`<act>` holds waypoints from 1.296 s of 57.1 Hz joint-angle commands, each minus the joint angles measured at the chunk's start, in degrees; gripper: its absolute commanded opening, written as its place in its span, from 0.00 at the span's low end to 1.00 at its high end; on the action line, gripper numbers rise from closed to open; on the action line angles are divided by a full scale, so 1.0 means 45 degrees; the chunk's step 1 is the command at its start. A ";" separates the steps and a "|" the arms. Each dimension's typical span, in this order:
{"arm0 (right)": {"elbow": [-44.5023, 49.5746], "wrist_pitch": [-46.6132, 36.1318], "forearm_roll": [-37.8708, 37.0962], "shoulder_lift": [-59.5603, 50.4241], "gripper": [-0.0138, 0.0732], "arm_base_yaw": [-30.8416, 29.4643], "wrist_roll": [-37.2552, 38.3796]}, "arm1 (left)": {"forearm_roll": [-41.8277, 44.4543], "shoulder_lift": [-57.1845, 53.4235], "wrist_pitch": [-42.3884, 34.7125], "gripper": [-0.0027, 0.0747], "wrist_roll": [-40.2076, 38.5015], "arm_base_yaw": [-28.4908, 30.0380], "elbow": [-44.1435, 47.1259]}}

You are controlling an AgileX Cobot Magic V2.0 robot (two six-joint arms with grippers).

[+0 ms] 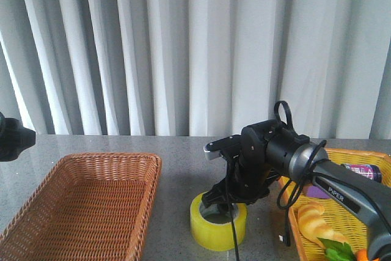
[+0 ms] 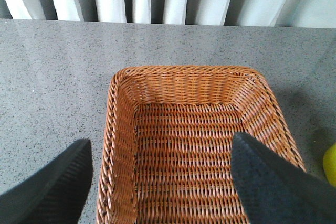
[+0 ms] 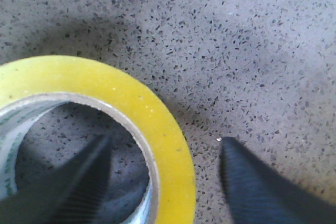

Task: Transfer tape with both arms
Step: 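Lift the tape roll with the right gripper and set it on the table between baskets, then open the right gripper and raise it away from the tape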

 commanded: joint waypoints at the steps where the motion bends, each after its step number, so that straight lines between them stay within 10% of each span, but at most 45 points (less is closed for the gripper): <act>1: -0.0410 -0.0649 -0.0151 -0.1189 0.81 -0.0073 0.0086 | -0.0189 -0.0347 -0.0762 0.73 -0.0053 -0.0004 -0.0433; 36: -0.0410 -0.0745 -0.2398 -0.6758 0.62 -0.2198 0.1372 | -0.1214 -0.0347 -0.0761 0.73 0.1343 -0.1961 -0.0768; 53: 0.1975 -0.1107 0.0358 -0.9019 0.15 -0.5745 0.0118 | -0.1226 -0.0347 -0.0474 0.73 0.1343 -0.3417 -0.1857; 74: 0.4678 -0.1316 0.0919 -0.9619 0.15 -0.6924 0.0093 | -0.1191 0.1316 -0.0670 0.73 0.1353 -0.5024 -0.4128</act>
